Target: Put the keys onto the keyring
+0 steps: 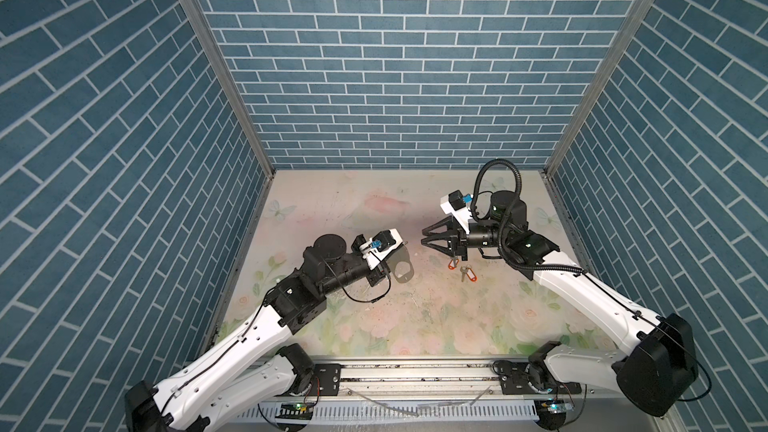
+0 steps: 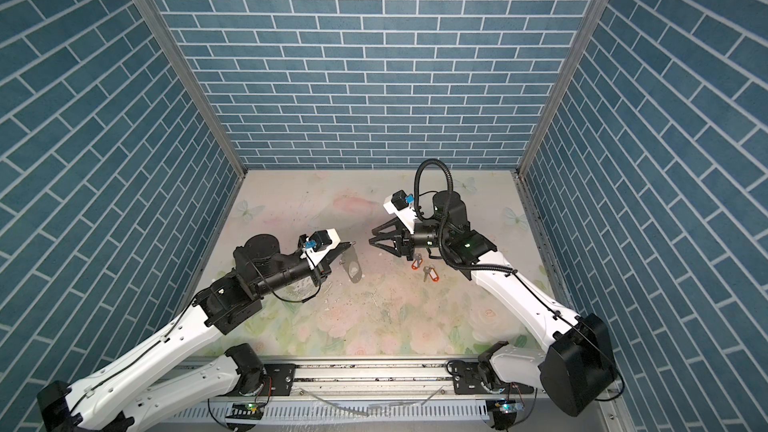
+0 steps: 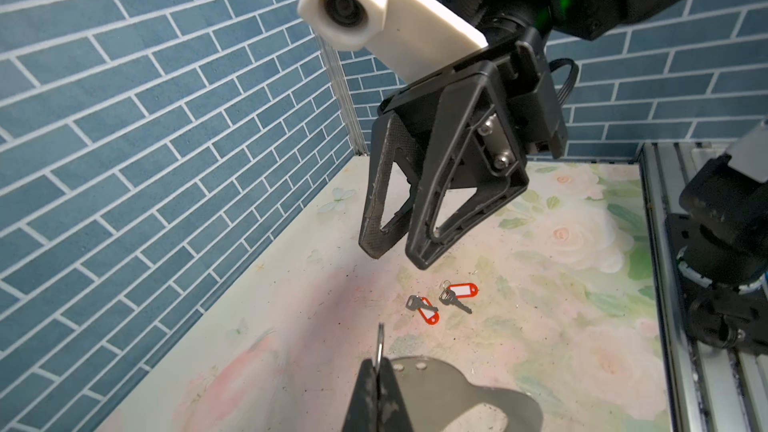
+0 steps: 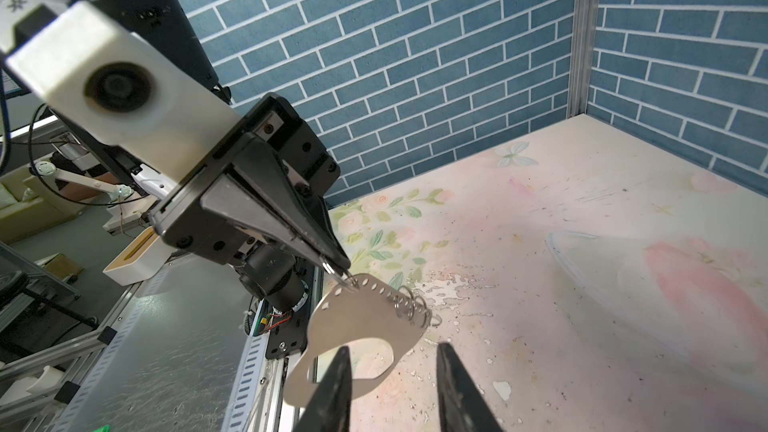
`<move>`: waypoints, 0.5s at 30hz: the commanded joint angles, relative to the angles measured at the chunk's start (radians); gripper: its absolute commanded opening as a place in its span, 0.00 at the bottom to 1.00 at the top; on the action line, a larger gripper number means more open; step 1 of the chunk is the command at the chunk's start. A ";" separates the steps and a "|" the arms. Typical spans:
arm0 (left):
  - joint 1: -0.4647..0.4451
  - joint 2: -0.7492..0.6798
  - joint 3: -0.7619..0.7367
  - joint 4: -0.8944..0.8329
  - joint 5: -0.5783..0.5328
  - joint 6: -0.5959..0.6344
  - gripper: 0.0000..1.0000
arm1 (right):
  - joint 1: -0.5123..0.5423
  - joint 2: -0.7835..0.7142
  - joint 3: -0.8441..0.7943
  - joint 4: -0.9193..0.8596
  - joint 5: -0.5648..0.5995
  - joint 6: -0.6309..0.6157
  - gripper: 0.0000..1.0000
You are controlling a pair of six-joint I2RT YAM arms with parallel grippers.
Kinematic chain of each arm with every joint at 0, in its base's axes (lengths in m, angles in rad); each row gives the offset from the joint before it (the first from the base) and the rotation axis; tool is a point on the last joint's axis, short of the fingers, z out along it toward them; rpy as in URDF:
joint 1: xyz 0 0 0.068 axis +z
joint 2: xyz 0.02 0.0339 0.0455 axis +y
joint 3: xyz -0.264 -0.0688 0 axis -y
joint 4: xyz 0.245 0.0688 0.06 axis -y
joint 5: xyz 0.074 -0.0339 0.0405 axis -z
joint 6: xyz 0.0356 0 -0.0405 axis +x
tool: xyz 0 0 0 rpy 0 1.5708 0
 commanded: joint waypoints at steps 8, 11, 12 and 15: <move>-0.010 -0.002 -0.064 0.134 0.048 0.157 0.00 | 0.082 -0.006 0.015 -0.078 0.068 -0.106 0.27; -0.010 0.000 -0.058 0.123 0.067 0.154 0.00 | 0.092 -0.005 0.020 -0.086 0.071 -0.116 0.26; -0.011 -0.002 -0.057 0.122 0.076 0.153 0.00 | 0.095 -0.003 0.022 -0.091 0.072 -0.120 0.26; -0.010 0.003 -0.045 0.100 0.107 0.149 0.00 | 0.103 -0.001 0.028 -0.103 0.079 -0.131 0.26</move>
